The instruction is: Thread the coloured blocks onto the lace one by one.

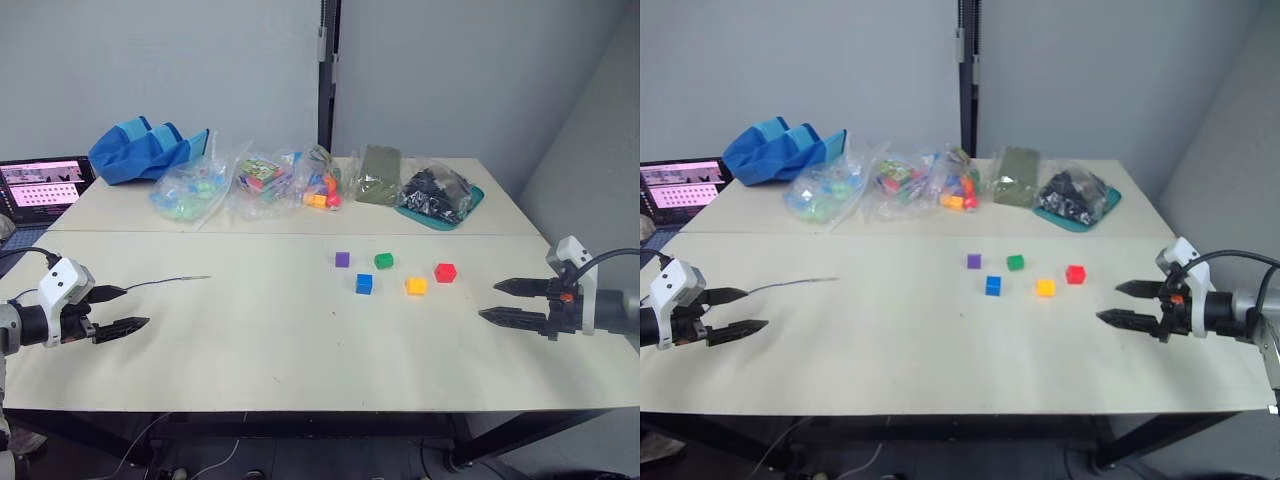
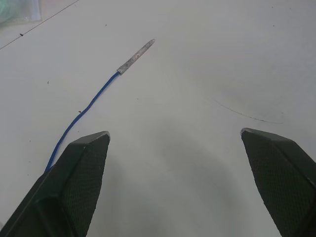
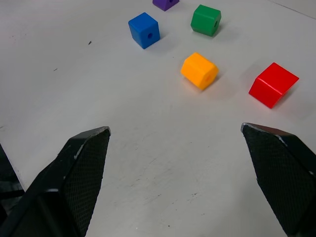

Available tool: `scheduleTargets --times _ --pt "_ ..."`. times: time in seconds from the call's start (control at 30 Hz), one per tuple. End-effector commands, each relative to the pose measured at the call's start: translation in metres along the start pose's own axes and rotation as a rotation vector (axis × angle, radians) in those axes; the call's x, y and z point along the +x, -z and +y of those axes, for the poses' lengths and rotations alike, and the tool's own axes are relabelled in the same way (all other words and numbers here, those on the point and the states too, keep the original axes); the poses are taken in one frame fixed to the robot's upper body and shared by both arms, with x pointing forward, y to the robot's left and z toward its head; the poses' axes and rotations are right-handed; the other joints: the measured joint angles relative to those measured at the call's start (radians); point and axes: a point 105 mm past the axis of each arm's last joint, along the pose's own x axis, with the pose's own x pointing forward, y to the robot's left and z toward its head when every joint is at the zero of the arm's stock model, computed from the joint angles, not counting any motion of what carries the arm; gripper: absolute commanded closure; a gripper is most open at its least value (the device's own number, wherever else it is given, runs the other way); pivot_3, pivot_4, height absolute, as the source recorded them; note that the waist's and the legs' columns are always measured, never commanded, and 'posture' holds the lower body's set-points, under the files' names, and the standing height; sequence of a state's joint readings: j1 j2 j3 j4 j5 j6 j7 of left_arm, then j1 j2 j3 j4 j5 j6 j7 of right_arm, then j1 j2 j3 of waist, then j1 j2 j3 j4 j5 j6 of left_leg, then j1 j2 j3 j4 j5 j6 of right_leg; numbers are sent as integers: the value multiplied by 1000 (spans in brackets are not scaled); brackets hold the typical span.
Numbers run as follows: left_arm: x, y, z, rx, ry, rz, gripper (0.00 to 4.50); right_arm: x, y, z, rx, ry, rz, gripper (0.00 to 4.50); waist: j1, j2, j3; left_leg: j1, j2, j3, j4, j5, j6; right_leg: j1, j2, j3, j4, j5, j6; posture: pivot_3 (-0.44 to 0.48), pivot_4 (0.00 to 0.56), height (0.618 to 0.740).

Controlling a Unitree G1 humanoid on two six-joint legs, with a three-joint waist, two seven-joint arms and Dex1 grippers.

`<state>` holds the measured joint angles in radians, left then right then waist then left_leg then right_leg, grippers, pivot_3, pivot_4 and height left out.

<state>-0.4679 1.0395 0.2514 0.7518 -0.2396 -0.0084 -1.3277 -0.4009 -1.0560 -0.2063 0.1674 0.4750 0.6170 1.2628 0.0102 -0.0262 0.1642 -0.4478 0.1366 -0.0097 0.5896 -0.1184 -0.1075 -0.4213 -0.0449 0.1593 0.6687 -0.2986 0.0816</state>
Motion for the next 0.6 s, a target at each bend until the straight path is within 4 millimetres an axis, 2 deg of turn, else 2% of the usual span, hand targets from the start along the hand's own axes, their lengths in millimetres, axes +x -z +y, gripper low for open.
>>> scheduleTargets --times 0.03,0.17,0.37,0.53,0.6 --pt "-8 -12 2 16 -12 -38 16 -6 -13 0 -33 7 -30 0 0 0 0 0 0 0 0 0 0 0 0 0 0 0 0 0 150 717" --pt "-15 -10 0 -2 -30 -44 16 3 -22 5 -45 -38 -39 0 -2 0 0 0 0 0 0 0 0 0 0 0 1 0 0 0 150 717" --pt "-31 2 -15 -60 -52 -22 16 30 -48 17 -102 -155 -70 0 -23 0 0 1 0 0 -1 0 0 -1 0 0 3 -2 -1 0 150 717" --pt "-48 14 -33 -88 -115 -12 16 62 -71 45 -161 -330 -92 0 -27 0 0 1 0 0 -1 0 0 -2 0 0 5 -4 -2 0 150 717" --pt "-57 9 -36 -202 -176 -101 16 74 -82 56 -189 -399 -106 0 -26 0 0 1 0 0 -1 0 0 -3 0 0 7 -5 -3 0 150 717"
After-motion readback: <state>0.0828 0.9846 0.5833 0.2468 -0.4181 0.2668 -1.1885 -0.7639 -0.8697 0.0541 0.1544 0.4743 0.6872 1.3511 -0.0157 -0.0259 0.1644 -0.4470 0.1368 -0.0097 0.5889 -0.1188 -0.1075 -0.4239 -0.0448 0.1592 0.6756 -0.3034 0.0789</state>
